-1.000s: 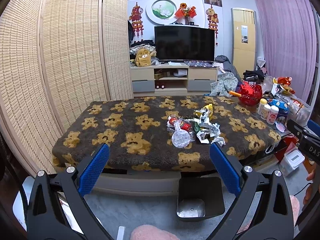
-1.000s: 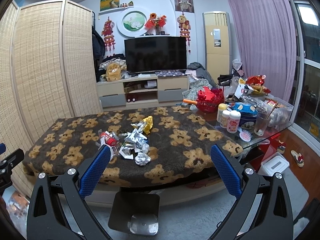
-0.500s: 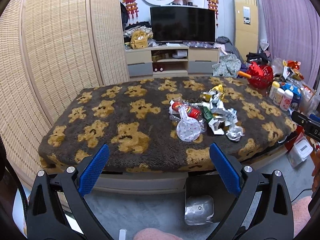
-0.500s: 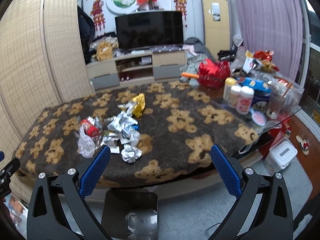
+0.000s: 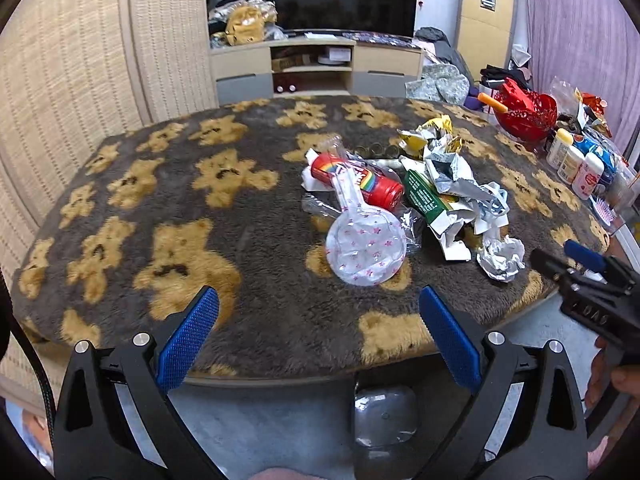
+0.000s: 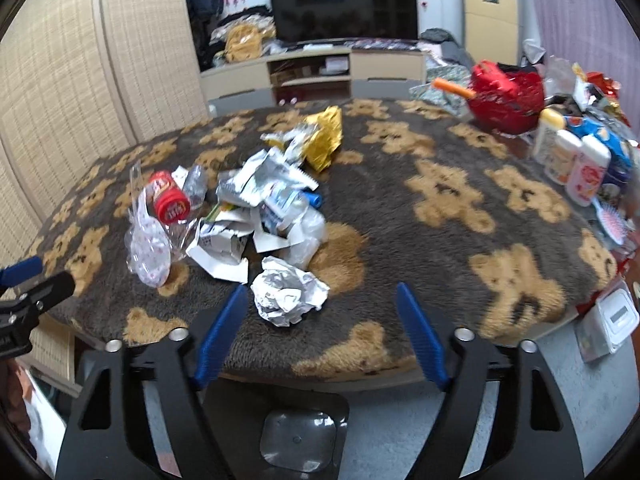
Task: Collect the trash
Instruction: 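Grasp the clear star-printed bottle with the left tool while the right tool grasps crumpled foil, then lower both tools over the black bin and open them to drop the trash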
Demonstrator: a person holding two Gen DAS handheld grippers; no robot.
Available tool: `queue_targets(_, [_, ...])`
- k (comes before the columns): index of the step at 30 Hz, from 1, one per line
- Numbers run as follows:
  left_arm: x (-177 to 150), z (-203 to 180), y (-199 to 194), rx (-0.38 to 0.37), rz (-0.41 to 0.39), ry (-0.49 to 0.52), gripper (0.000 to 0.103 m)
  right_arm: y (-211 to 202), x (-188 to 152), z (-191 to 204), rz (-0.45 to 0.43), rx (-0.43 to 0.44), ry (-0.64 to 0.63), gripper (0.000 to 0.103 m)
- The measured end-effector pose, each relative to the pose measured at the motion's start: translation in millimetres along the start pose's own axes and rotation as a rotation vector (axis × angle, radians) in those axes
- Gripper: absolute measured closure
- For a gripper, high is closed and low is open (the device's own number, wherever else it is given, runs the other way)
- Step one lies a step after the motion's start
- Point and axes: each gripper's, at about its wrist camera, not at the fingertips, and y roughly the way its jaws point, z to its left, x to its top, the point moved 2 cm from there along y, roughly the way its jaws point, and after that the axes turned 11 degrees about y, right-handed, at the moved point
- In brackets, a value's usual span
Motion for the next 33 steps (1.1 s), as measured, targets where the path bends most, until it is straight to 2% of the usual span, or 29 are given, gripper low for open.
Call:
queue_targets(2, [6.8, -2.0, 15.8, -0.019, 0.015, 0.004, 0.011, 13.9, 1.0, 1.4, 0.027, 0.015, 0.000, 0.038])
queue_targets(4, [13.5, -3.5, 31.5, -0.042, 0.038, -0.001, 0.014, 25.1, 2.8, 2.5, 0.042, 0.025, 0.006, 0.039])
queue_targets(12, [25.8, -12.6, 82.5, -0.105, 0.106, -0.012, 0.013, 50.6, 1.4, 4.4, 0.082, 0.044, -0.002, 0.040])
queue_targets(15, [24.4, -17.8, 96.6, -0.105, 0.131, -0.002, 0.013, 57.2, 1.0, 2.9, 0.091, 0.056, -0.002, 0.040])
queue_targets(18, [23.0, -19.4, 107.3, -0.122, 0.145, -0.003, 0.017, 60.2, 1.0, 3.0, 0.093, 0.072, 0.003, 0.040])
queue_targets(21, [23.0, -17.1, 110.0, -0.136, 0.144, -0.009, 0.031, 60.6, 1.4, 5.4, 0.098, 0.097, 0.004, 0.054])
queue_targets(23, [23.1, -15.6, 109.7, -0.140, 0.141, -0.012, 0.037, 58.8, 1.2, 8.4, 0.105, 0.122, 0.002, 0.071])
queue_targets(25, [22.8, -13.9, 106.7, -0.143, 0.136, -0.016, 0.037, 56.1, 0.8, 12.4, 0.101, 0.126, -0.008, 0.077])
queue_targets(33, [16.3, -9.1, 81.4, -0.130, 0.116, -0.025, 0.038, 38.9, -1.0, 16.4, 0.093, 0.133, -0.021, 0.083])
